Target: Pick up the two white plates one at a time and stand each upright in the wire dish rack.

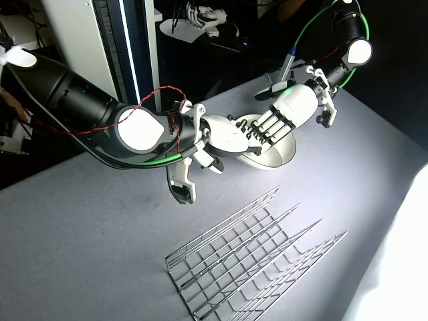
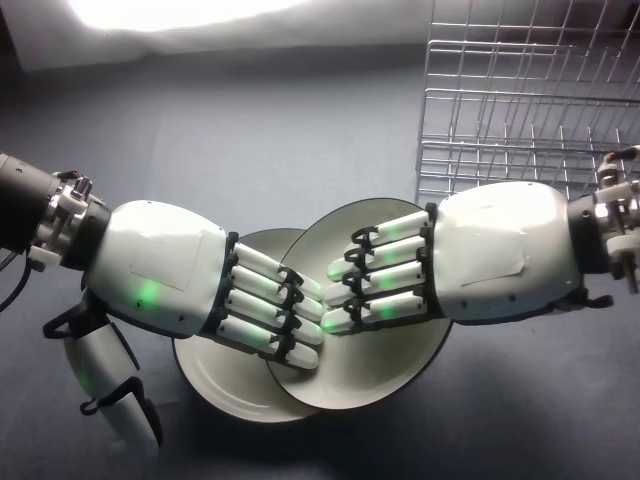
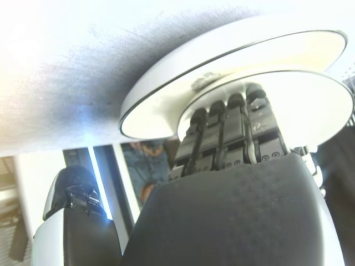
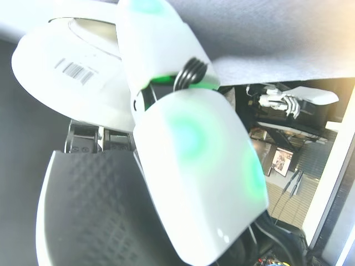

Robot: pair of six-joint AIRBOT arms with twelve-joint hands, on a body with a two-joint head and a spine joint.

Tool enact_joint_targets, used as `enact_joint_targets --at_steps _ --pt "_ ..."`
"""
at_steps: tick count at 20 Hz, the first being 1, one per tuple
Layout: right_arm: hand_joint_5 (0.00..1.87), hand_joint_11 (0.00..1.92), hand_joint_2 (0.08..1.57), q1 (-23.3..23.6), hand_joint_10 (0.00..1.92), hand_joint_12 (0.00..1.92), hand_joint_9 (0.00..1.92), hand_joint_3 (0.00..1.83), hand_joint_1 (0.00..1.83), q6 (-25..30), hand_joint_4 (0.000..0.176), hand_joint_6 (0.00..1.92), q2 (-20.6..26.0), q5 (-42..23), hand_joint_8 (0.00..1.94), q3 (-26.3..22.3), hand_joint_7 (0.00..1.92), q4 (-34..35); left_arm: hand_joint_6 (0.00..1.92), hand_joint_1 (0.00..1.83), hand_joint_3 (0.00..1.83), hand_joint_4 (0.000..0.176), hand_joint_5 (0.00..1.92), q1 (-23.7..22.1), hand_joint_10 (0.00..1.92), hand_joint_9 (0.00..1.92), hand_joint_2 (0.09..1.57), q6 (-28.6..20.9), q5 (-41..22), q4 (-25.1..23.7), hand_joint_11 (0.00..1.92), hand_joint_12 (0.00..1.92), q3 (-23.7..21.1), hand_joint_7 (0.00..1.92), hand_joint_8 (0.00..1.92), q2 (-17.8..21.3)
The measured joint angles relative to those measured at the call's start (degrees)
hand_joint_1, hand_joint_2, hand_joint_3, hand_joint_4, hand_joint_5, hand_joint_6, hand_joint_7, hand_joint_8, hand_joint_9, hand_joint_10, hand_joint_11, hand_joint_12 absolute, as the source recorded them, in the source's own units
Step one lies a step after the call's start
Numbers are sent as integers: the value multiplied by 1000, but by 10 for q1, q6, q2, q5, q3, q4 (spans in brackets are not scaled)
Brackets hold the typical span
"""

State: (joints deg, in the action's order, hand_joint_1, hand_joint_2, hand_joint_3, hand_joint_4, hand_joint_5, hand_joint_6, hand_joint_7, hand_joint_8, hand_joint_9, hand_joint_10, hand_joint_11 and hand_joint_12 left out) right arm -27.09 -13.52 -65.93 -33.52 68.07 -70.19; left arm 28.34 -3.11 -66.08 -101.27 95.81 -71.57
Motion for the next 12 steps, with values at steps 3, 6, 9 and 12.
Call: enact_joint_targets --at_steps 3,6,9,12 --pt "0 0 1090 0 0 382 0 7 1662 -1 0 0 -11 4 0 7 0 1 0 0 0 0 0 0 0 0 993 0 -1 0 0 0 1 0 0 -1" --pt "0 0 1099 0 0 374 0 7 1676 -1 0 0 -17 4 0 13 0 4 0 0 0 0 0 0 0 0 983 1 -1 0 0 0 2 0 0 0" --pt "0 0 1104 0 0 434 0 8 1663 -2 0 0 -23 12 0 14 0 15 0 0 0 0 0 0 0 0 991 1 -2 0 0 0 5 0 0 0" --pt "0 0 1102 0 0 454 0 5 1655 -2 0 0 -24 15 0 15 0 16 0 0 0 0 0 0 0 0 984 1 -2 0 0 0 6 0 0 0"
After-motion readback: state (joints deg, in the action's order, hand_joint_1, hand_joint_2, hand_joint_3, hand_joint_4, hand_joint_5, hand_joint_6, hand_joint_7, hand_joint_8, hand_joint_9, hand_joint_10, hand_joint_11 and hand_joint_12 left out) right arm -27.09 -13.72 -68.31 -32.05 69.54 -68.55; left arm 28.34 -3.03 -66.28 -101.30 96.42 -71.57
